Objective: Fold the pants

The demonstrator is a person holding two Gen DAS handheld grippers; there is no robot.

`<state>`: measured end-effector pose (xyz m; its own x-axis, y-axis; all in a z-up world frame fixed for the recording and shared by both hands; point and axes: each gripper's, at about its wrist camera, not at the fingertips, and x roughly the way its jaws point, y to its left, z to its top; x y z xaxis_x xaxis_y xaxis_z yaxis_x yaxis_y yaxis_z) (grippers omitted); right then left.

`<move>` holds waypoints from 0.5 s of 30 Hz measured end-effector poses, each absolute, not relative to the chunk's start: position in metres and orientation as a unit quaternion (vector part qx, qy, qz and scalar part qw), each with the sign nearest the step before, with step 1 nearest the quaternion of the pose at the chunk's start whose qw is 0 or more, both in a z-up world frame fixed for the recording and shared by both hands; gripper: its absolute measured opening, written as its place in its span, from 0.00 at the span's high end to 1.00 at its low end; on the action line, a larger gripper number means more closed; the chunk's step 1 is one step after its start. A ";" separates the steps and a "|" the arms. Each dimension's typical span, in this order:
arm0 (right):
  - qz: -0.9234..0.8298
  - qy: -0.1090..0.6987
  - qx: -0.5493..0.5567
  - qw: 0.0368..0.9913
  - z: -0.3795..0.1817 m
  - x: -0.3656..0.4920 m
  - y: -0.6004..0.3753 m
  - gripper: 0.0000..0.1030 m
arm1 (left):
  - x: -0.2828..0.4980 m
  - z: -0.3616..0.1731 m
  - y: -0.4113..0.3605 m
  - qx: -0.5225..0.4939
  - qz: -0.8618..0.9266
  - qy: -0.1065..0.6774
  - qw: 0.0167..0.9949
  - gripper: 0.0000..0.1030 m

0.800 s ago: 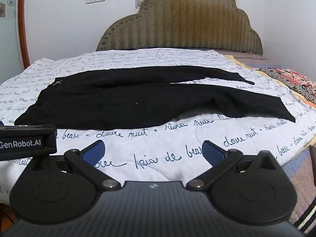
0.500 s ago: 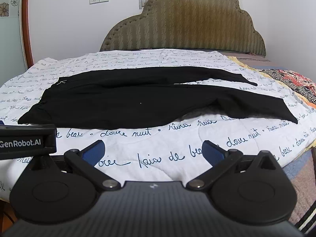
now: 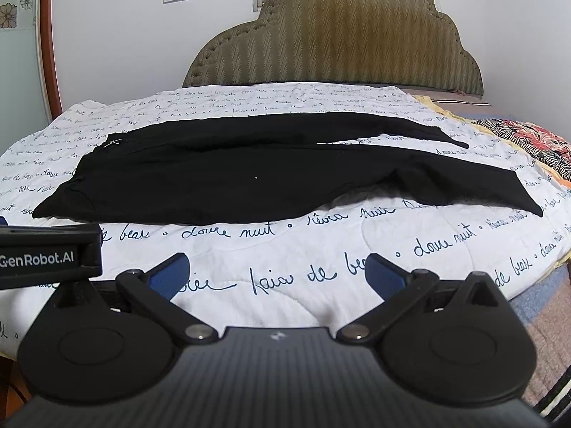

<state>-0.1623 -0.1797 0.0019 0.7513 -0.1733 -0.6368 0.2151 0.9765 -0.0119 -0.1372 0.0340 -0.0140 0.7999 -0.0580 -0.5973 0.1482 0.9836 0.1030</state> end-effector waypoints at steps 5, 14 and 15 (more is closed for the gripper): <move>-0.106 0.340 0.019 0.934 0.000 -0.162 -0.177 0.00 | -0.137 -0.016 0.037 0.072 -0.054 0.314 0.945 0.00; -0.106 0.351 0.009 0.930 0.000 -0.162 -0.176 0.00 | -0.137 -0.017 0.038 0.070 -0.055 0.315 0.945 0.00; -0.106 0.348 0.011 0.932 0.000 -0.161 -0.177 0.00 | -0.136 -0.017 0.038 0.068 -0.057 0.316 0.945 0.00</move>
<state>-0.1612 -0.1766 0.0002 0.7358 -0.1893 -0.6502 0.2046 0.9774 -0.0530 -0.1363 0.0379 -0.0174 0.7940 -0.0653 -0.6043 0.1517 0.9840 0.0931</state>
